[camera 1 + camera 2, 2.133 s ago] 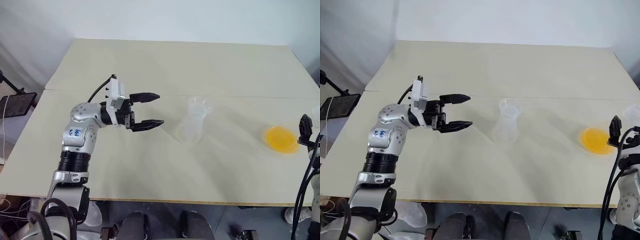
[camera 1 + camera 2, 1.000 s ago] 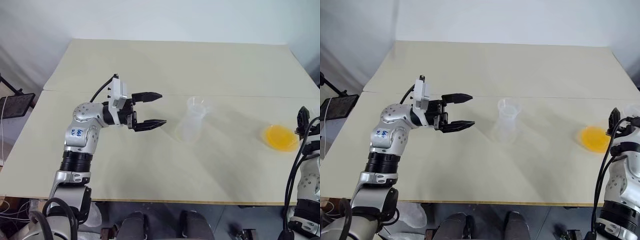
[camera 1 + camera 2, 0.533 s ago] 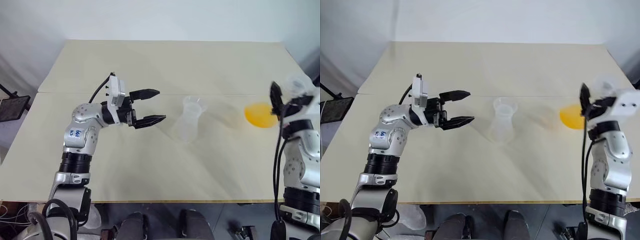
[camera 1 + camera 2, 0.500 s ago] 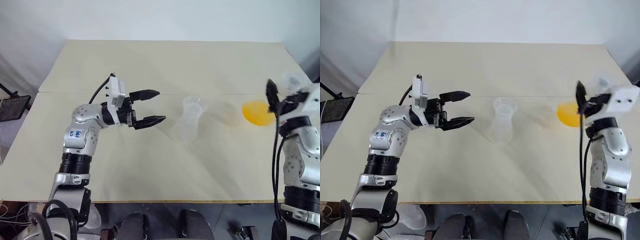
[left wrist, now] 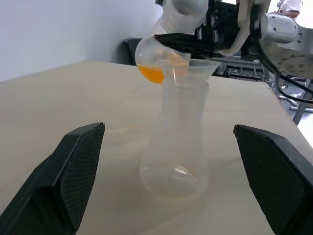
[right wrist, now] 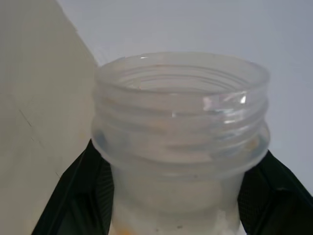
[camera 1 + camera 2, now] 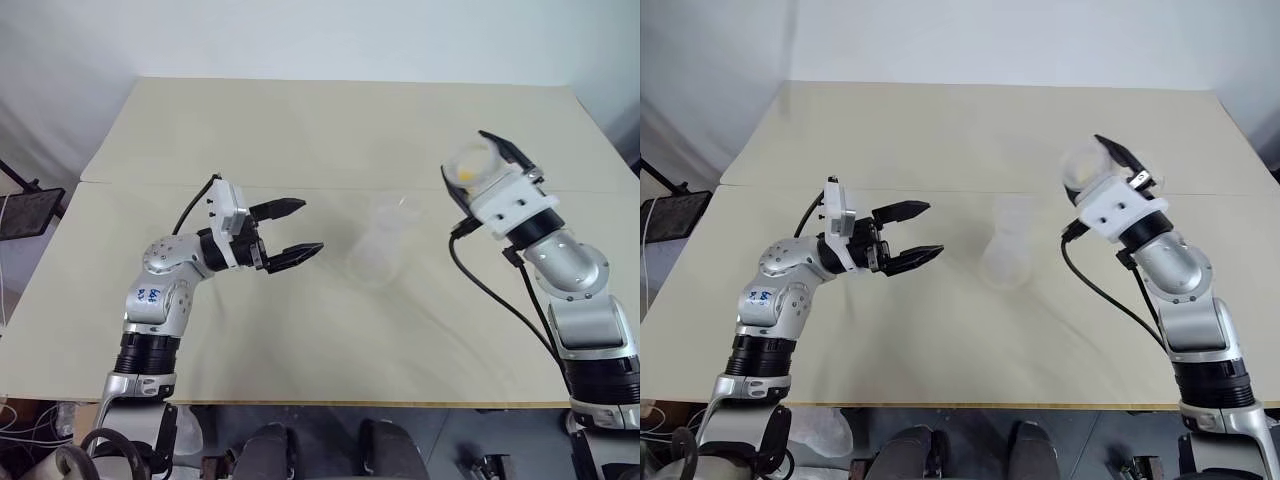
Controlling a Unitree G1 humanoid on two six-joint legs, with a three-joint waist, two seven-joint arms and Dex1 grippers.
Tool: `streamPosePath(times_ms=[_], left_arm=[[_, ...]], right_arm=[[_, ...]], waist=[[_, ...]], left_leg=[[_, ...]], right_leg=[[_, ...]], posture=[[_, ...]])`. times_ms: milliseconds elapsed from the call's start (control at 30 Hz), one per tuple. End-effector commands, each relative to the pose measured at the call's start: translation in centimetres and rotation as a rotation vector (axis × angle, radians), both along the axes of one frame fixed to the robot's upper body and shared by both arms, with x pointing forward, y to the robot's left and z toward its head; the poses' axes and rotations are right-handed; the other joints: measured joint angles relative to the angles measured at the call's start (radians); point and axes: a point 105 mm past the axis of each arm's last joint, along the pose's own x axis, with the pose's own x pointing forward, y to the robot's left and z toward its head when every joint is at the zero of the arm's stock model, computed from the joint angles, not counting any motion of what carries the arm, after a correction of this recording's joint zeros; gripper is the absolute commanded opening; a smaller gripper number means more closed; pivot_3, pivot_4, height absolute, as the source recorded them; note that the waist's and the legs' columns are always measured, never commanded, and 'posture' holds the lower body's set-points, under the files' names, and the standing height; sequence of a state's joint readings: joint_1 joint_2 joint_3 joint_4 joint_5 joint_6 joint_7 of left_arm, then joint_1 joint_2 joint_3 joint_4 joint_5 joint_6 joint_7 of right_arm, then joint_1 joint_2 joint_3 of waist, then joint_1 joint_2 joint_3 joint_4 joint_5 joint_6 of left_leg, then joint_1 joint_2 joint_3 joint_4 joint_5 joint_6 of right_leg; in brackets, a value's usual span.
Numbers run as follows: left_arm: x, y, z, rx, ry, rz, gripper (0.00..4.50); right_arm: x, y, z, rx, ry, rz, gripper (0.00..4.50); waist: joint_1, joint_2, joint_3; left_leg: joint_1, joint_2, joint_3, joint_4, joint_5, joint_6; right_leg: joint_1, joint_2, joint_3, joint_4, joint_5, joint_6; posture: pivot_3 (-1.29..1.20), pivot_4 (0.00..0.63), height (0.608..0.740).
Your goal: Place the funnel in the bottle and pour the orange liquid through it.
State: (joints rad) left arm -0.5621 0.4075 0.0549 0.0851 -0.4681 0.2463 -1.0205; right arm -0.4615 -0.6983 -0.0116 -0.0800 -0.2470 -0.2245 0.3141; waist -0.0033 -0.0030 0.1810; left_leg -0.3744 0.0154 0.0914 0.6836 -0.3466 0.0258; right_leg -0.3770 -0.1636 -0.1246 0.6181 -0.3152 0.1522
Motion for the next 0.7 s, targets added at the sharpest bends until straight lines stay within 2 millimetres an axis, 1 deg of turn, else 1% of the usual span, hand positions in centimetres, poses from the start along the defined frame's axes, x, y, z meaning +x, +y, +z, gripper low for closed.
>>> streamPosePath(times_ms=[33, 233, 700], left_arm=[[-0.7, -0.3, 0.9, -0.017, -0.04, -0.012, 4.5], [-0.9, -0.7, 0.6, -0.015, -0.033, -0.02, 4.5], [-1.0, -1.5, 0.5, -0.024, -0.031, -0.038, 4.5]], right_arm=[[-1.1, 1.5, 2.0, -0.123, -0.161, 0.047, 2.66], [-0.9, 2.5, 1.7, -0.262, -0.247, 0.023, 2.66], [-0.8, 2.5, 1.9, -0.387, -0.338, -0.026, 2.66]], waist=[[0.0, 0.0, 0.0], [0.001, 0.0, 0.0], [0.0, 0.0, 0.0]], left_leg=[[0.0, 0.0, 0.0, 0.0, 0.0, 0.0], [0.0, 0.0, 0.0, 0.0, 0.0, 0.0], [-0.001, 0.0, 0.0, 0.0, 0.0, 0.0]], right_leg=[[0.0, 0.0, 0.0, 0.0, 0.0, 0.0], [0.0, 0.0, 0.0, 0.0, 0.0, 0.0], [0.0, 0.0, -0.001, 0.0, 0.0, 0.0]], posture=[[0.0, 0.15, 0.74], [0.0, 0.15, 0.74], [0.0, 0.15, 0.74]])
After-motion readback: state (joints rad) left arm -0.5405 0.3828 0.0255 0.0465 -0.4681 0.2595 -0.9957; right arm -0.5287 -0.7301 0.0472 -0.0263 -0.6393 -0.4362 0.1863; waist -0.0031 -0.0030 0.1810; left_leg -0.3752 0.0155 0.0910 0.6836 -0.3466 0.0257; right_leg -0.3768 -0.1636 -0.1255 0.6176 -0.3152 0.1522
